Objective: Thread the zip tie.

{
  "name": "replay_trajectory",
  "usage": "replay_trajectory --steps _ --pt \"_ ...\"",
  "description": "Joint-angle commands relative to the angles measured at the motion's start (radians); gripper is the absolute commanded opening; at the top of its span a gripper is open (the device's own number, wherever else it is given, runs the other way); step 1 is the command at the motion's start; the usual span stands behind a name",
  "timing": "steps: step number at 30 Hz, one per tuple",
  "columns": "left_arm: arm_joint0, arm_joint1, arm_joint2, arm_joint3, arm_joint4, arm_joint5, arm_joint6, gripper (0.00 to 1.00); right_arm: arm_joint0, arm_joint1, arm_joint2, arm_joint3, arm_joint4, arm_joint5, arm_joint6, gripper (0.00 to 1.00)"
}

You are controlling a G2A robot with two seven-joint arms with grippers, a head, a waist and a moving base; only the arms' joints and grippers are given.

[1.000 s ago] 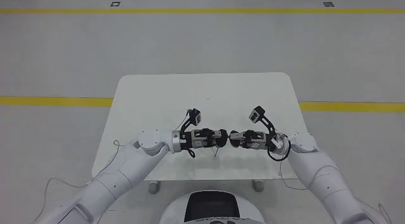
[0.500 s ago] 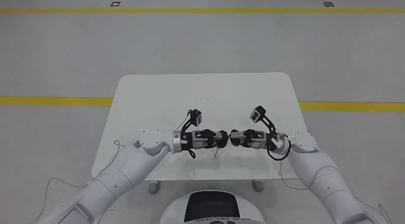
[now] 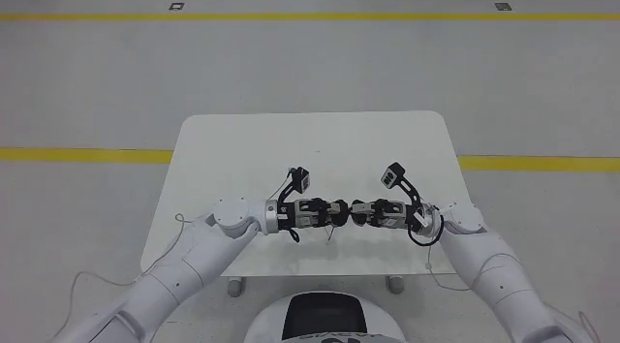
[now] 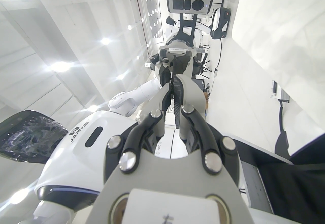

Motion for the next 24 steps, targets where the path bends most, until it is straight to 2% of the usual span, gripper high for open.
replay_trajectory --steps 1,24 --pt "0.0 0.0 0.0 0.0 0.001 0.001 0.0 0.07 0.0 0.0 0.0 -0.001 0.0 0.0 0.0 0.0" --pt "0.004 -0.003 -0.005 0.005 0.005 0.002 0.007 0.07 -0.003 0.001 -0.003 -0.002 0.001 0.0 0.009 0.0"
